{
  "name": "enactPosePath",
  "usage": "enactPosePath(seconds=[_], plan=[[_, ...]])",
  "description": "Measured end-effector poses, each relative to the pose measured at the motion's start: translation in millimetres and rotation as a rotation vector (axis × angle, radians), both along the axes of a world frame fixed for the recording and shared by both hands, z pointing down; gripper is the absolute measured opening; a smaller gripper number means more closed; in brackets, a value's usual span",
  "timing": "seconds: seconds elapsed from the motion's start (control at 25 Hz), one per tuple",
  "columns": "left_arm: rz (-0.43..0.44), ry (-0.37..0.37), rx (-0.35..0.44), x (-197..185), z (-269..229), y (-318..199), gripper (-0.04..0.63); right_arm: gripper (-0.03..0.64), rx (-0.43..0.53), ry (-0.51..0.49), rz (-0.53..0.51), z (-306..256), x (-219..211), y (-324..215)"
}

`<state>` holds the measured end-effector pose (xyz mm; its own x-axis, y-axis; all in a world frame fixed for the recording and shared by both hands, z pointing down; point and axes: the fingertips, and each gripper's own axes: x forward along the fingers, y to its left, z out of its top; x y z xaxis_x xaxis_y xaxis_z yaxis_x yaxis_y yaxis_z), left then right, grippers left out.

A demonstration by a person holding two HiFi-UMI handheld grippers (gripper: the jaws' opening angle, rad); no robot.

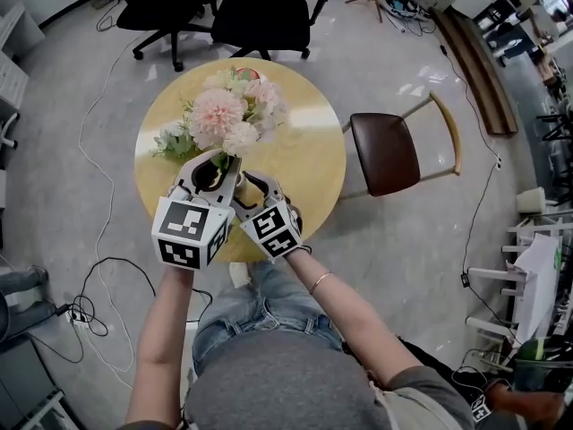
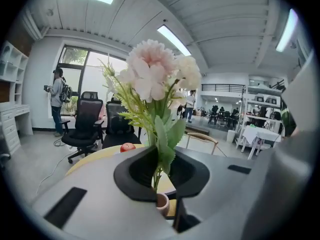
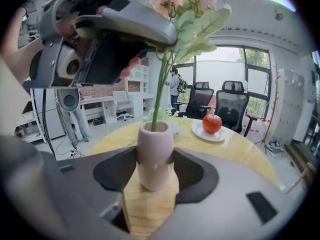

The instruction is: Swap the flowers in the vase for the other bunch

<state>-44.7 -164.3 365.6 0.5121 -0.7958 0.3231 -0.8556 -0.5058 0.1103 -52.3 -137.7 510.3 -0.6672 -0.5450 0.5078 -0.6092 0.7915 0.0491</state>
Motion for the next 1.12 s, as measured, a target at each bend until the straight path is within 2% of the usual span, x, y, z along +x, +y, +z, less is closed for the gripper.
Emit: enactPosePath(seconds=[0.24,0.52,0.68,0.84,1.12], plan=[[-0.041,0.1,0.043,-19.8,-40.6,-2.9,0.041,0.239,0.002,0.001,0.002,1.6,-0.8,0.6],[-0.066,0.154,0.108,-44.6,-80.2,8.9,0.041,0.239,0.004,0.002,0.002,2.8,-7.5,4.3],[-0.092,0.136,0.143,-87.0,-83.1,22.5,0.04,0.239,-0.004,0.001,0.008,14.2,-35.5,10.3],[-0.138,0.103,0.143,-92.7,-83.1,24.4,0.04,0.239,-0.008,-0.009,0.009,11.8,-22.6,4.5],[-0.211,0.082,0.094,-101.0,-78.0,33.4,0.04,0.239,-0.005,-0.018,0.011,-1.0,-0.3,1.5]])
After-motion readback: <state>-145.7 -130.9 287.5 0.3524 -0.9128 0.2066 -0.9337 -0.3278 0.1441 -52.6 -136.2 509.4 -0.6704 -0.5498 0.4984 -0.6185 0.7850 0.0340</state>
